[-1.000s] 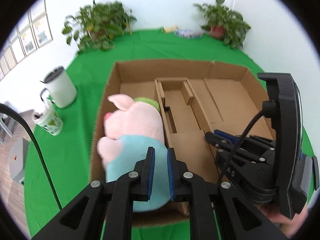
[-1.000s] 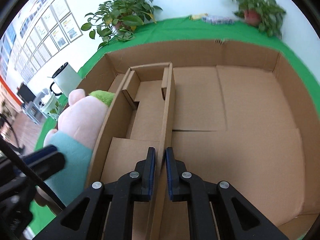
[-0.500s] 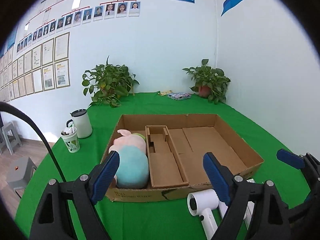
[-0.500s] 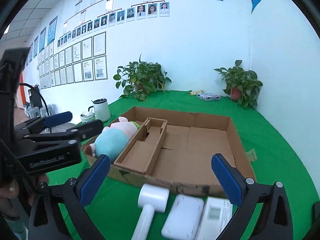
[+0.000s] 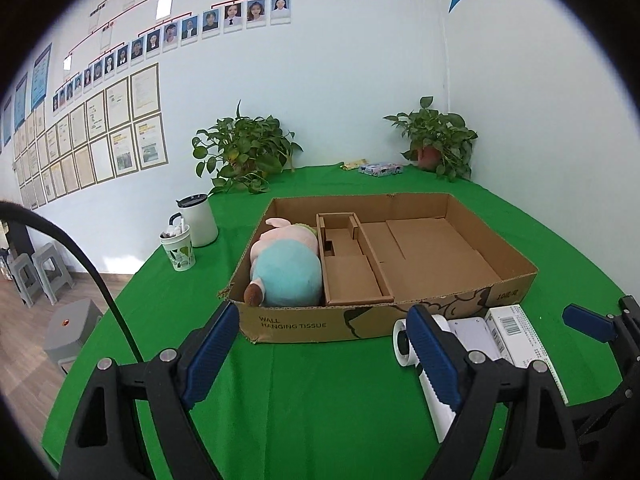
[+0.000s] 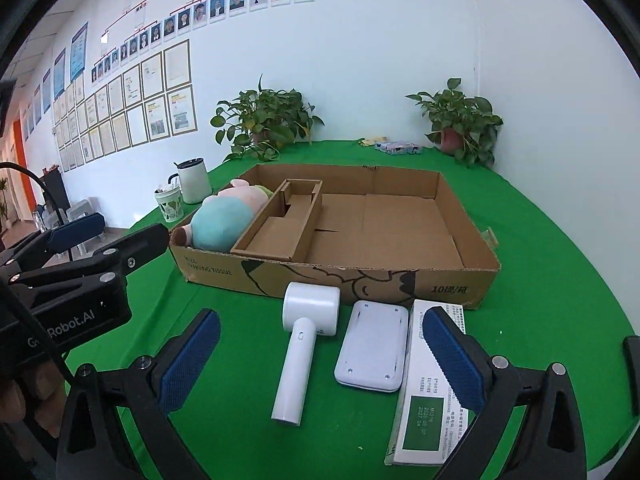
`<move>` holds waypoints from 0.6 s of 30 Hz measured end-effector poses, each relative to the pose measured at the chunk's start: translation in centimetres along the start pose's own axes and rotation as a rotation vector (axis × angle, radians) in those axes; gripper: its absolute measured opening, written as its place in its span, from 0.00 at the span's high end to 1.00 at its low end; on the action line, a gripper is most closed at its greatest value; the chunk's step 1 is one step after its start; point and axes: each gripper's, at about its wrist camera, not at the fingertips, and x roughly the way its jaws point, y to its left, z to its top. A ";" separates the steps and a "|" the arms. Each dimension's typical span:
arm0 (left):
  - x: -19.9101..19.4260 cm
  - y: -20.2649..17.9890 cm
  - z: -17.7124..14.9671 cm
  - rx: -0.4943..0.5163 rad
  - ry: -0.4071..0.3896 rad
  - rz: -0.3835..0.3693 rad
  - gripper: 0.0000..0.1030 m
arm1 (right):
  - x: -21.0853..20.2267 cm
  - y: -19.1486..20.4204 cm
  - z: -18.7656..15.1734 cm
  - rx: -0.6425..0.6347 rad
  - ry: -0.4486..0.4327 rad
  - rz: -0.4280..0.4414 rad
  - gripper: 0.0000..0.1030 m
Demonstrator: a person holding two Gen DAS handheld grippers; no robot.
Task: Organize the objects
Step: 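Open the left gripper and withdraw it from the box, then move both tools toward the white hair dryer on the table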
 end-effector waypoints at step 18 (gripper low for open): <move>1.3 -0.9 -1.8 0.020 0.063 -0.006 0.17 | 1.9 -1.3 -2.0 0.038 0.069 -0.018 0.01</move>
